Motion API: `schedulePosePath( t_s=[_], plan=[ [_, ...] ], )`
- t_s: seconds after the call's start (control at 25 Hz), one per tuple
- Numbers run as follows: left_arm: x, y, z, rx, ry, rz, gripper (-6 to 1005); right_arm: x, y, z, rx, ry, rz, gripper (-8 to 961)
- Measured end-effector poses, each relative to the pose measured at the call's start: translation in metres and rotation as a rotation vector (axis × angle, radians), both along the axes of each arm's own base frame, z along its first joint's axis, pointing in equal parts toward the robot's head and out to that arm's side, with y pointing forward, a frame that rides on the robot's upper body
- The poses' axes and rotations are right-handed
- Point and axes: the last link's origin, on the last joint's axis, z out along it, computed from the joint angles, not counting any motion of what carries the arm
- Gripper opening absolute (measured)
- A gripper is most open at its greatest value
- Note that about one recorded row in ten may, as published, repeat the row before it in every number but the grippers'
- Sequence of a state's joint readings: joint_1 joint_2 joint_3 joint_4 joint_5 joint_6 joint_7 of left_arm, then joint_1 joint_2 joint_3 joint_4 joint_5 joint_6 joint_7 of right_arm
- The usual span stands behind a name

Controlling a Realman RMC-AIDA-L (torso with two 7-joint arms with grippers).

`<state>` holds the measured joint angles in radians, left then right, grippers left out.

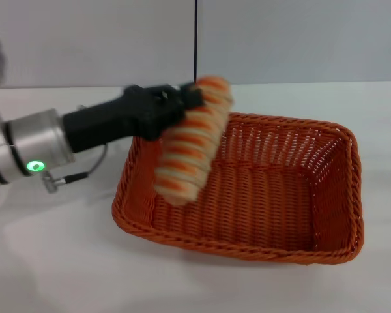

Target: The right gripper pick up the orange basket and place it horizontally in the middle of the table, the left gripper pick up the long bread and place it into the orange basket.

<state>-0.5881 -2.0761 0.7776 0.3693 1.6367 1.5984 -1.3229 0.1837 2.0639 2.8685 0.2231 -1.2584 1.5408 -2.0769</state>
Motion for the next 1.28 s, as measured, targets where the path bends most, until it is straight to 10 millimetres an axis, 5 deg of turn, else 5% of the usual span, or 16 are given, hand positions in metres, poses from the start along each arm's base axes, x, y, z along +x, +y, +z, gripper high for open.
schedulePosePath(
  t_s=[0.16,0.48,0.92,1.08,1.2,1.28],
  plan=[
    [0.009,-0.003,-0.014,-0.063,0.043,-0.057,156,0.0,0.0,-0.002,-0.003,0.004,-0.002,468],
    [0.004,-0.005,-0.007,-0.049,0.016,-0.033,159,0.0,-0.001,-0.002,-0.004,0.004,-0.004,468],
    [-0.008,-0.011,0.011,0.031,-0.062,0.008,453,0.0,0.0,-0.002,-0.006,0.004,-0.002,468],
    [-0.028,-0.022,0.039,0.242,-0.169,0.063,625,0.0,0.0,-0.003,-0.007,0.004,0.0,470],
    [-0.047,-0.036,0.056,0.441,-0.231,0.117,847,0.001,-0.001,-0.001,0.004,0.01,-0.007,470],
    [-0.059,-0.048,0.064,0.571,-0.263,0.149,849,0.001,-0.001,-0.001,0.009,0.014,-0.013,470]
  ],
)
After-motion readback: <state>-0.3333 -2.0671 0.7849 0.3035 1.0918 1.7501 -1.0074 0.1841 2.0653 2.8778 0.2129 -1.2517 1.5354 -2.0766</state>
